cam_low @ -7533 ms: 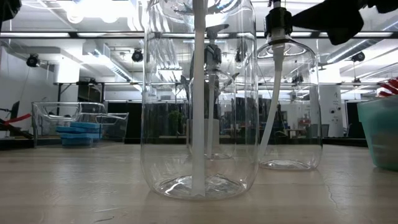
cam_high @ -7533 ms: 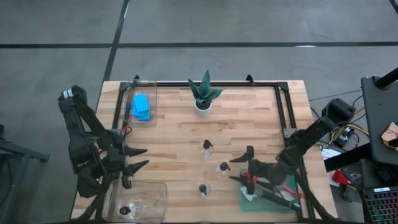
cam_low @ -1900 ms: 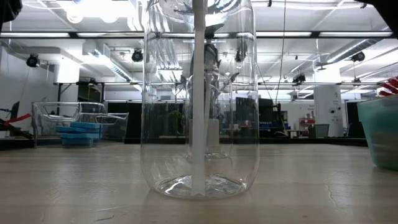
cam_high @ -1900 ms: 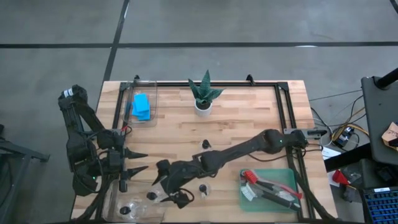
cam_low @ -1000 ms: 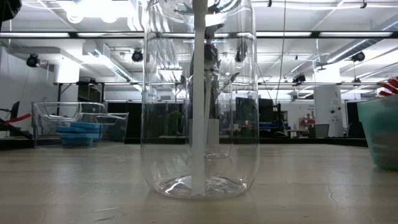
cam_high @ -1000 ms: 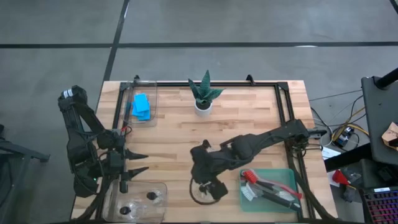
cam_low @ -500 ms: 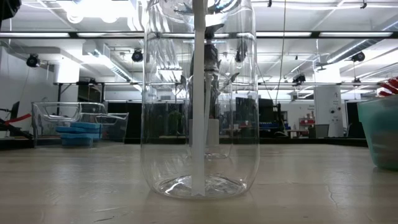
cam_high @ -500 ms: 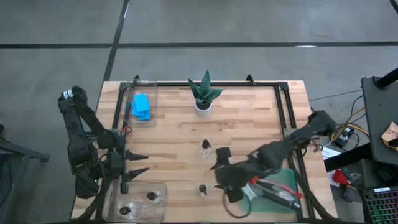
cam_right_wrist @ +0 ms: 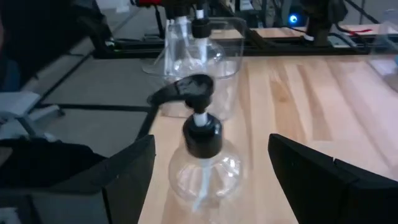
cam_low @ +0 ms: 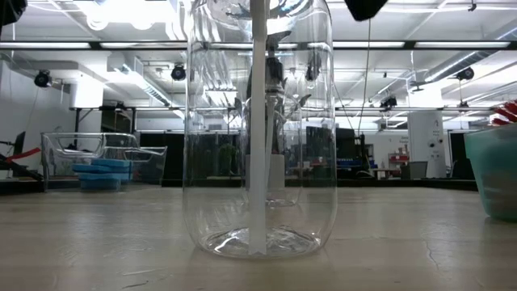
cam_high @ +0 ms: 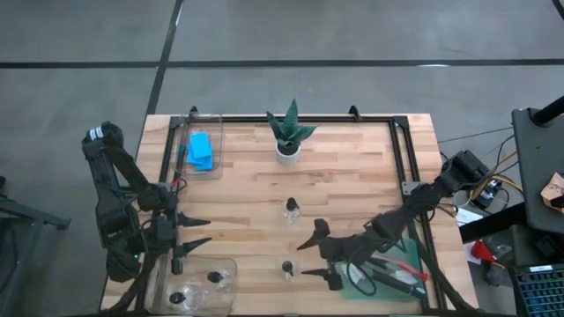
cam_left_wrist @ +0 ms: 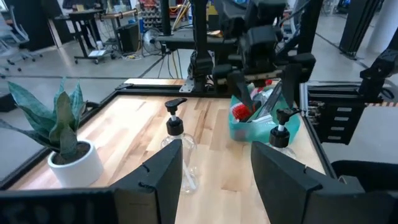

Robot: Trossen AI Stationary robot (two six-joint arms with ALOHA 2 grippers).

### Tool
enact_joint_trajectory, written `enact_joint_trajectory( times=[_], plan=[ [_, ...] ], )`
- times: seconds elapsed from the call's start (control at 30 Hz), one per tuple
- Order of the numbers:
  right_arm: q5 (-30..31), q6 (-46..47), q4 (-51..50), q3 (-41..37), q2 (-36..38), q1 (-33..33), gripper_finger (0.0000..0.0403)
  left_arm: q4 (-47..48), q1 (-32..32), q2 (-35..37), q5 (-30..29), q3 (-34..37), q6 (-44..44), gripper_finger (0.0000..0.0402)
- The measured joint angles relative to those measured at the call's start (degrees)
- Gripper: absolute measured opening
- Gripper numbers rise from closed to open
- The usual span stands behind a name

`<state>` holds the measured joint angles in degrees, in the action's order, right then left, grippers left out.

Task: Pick & Place Kitchen Sink Supplies
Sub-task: Put the transparent spray bottle into the bottom transparent bin

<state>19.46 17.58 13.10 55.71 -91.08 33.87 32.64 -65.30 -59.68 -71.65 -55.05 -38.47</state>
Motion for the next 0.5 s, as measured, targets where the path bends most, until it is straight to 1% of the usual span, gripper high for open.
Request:
enact_joint_trajectory(
  times=[0.1, 0.2, 0.37, 0.5],
  plan=[
    [0.0, 0.0, 6.0, -2.0, -2.3, 0.0, 0.0310, 0.0, 0.0, -0.3, -0.1, 0.0, 0.9, 0.0184],
    [0.0, 0.0, 8.3, -2.0, -4.7, 0.0, 0.0305, -0.1, 0.1, -0.5, -0.3, 0.4, 0.5, 0.0184],
    [0.0, -1.0, 8.7, 1.7, -9.4, -0.5, 0.0296, 0.0, 0.1, -0.5, -0.3, 1.5, -0.5, 0.0184],
    [0.0, -2.3, 8.7, 4.6, -11.8, -1.0, 0.0291, -0.1, 0.1, -0.5, 0.1, 1.5, -2.1, 0.0184]
  ],
)
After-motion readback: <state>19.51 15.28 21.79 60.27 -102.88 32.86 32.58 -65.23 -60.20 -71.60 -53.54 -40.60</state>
